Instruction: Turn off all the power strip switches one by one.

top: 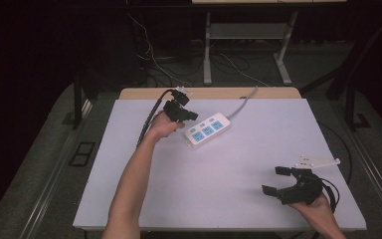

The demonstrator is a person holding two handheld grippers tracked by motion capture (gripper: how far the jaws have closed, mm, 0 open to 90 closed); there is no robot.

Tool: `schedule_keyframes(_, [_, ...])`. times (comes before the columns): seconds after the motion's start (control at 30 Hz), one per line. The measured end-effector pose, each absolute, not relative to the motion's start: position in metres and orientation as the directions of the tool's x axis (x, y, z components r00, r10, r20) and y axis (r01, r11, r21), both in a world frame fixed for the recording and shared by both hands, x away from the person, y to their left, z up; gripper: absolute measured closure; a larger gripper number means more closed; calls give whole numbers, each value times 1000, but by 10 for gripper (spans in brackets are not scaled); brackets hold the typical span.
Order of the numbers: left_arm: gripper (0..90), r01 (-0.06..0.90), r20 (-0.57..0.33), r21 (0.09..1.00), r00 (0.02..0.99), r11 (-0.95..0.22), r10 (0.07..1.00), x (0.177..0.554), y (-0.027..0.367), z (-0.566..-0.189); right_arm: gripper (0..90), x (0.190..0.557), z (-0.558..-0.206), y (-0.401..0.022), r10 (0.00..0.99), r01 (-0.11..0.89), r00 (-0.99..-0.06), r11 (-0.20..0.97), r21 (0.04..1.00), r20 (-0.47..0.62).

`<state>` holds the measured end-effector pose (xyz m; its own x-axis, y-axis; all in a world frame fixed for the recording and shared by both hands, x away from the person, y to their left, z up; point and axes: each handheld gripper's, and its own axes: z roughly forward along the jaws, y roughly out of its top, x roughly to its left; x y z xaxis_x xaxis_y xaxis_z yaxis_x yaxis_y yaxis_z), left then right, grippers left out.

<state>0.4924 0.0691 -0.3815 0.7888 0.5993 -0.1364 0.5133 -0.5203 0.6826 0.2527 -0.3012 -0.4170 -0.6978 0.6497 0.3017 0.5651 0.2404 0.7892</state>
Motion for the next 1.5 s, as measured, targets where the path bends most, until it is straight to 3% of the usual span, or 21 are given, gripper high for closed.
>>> schedule_keyframes(1.5, [893,541,-149,628,789,-559,597,504,39,-415,34,252,-417,-302,646,560,-702,239,793,300])
